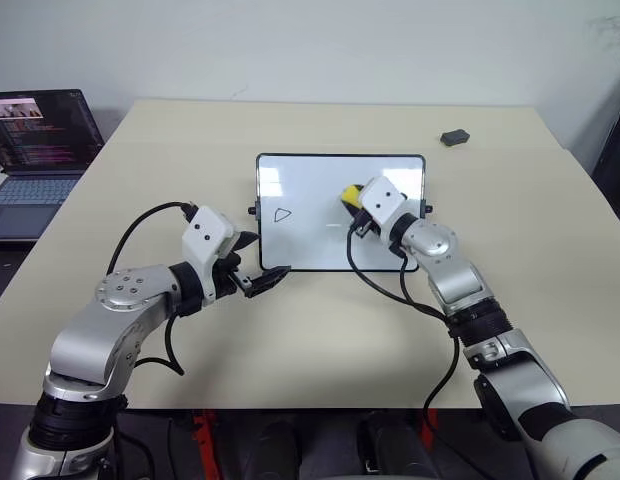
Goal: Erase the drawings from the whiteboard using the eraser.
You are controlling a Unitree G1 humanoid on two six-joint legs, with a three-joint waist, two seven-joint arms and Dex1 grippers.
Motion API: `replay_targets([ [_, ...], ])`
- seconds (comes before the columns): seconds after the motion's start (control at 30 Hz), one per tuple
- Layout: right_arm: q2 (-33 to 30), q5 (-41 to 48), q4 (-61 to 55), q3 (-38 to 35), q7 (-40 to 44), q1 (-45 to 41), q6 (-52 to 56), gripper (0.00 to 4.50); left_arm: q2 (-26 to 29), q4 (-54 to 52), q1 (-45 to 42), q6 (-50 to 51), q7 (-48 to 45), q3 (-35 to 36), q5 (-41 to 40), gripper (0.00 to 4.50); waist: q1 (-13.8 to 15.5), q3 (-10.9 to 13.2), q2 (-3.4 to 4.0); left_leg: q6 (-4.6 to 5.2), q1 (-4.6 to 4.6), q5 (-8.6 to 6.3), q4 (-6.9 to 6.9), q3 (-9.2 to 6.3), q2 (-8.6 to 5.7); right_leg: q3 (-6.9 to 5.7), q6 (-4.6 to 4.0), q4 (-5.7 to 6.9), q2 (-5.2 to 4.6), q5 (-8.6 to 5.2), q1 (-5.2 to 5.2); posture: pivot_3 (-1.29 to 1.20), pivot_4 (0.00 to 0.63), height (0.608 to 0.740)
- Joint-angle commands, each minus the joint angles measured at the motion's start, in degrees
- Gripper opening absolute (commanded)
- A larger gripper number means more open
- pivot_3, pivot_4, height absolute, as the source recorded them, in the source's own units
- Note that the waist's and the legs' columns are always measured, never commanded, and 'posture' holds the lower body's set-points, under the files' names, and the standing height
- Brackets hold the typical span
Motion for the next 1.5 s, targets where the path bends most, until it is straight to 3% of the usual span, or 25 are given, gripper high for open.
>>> replay_targets([
  [0.03, -0.1, -0.1, 0.2, -1.0, -0.8, -0.4, -0.2, 1.15, 0.1, -1.7, -0.6, -0.8, -0.4, 0.2, -0.3, 4.50, 0.0, 0.0, 0.00, 0.00, -0.03, 0.00, 0.00, 0.01, 0.00, 0.01, 0.00, -0.04, 0.00, 0.00, -0.01, 0.00, 0.150, 0.740],
  [0.33, -2.8, -0.6, -6.7, 5.2, 10.9, 8.1, 5.4, 1.15, 0.2, -1.8, -0.2, -0.5, -0.3, 0.4, -0.4, 4.50, 0.0, 0.0, -0.02, 0.02, -0.01, -0.02, -0.01, 0.03, -0.01, 0.02, 0.01, -0.18, -0.01, 0.00, 0.05, 0.00, 0.150, 0.740],
  [0.77, -1.4, 4.0, -11.0, -1.1, 7.5, 6.1, 4.9, 1.15, -0.6, -1.5, 0.0, -0.8, 1.0, 1.1, -0.2, 4.50, 0.1, 0.0, -0.02, 0.02, -0.03, -0.03, -0.03, 0.01, -0.01, -0.01, 0.01, -0.24, -0.01, -0.01, 0.06, 0.00, 0.150, 0.740],
  [1.1, -2.3, 13.1, -25.7, -7.7, 8.4, 15.0, 10.1, 1.15, -5.5, -1.8, 3.1, 0.0, 8.5, 7.5, -1.0, 4.50, 0.2, 0.0, -0.01, -0.09, -0.27, -0.58, -0.08, 0.03, 0.03, -0.01, 0.35, -0.56, -0.09, -0.31, -0.01, 0.00, 0.150, 0.740],
  [1.5, -3.5, 13.1, -35.2, -7.1, 6.4, 27.5, 8.6, 1.15, -8.7, -1.7, 7.8, -1.2, 13.9, 14.6, -0.9, 4.50, 0.2, 0.0, -0.02, 0.00, -0.33, -0.91, 0.01, 0.11, 0.04, 0.04, 0.41, -0.68, -0.11, -0.37, -0.04, 0.00, 0.150, 0.740],
])
